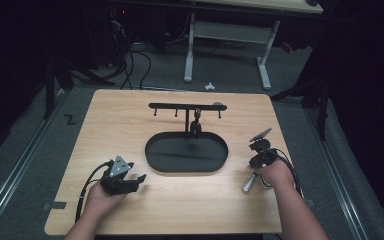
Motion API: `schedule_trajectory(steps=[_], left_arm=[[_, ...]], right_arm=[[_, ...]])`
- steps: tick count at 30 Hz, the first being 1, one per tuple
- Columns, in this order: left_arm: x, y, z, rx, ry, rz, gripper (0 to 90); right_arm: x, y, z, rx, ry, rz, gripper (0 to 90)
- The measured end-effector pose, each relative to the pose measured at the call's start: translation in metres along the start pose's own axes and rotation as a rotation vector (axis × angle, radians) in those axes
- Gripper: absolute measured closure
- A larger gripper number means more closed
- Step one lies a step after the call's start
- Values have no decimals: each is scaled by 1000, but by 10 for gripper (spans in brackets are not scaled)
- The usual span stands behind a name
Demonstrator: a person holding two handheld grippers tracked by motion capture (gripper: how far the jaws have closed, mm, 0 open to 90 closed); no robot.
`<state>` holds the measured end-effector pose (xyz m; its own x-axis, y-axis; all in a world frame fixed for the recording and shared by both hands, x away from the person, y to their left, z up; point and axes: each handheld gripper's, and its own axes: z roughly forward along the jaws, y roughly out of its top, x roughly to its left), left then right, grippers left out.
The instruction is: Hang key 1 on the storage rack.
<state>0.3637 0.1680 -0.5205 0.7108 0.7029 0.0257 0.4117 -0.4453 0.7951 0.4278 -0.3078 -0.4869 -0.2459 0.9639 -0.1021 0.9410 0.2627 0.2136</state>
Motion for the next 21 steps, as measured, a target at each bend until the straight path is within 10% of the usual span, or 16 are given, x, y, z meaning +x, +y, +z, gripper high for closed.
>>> schedule_trajectory(steps=[21], left_arm=[[-1,0,0,0,-3,4,344]], right_arm=[[-7,-8,1,-2,66,32,855]])
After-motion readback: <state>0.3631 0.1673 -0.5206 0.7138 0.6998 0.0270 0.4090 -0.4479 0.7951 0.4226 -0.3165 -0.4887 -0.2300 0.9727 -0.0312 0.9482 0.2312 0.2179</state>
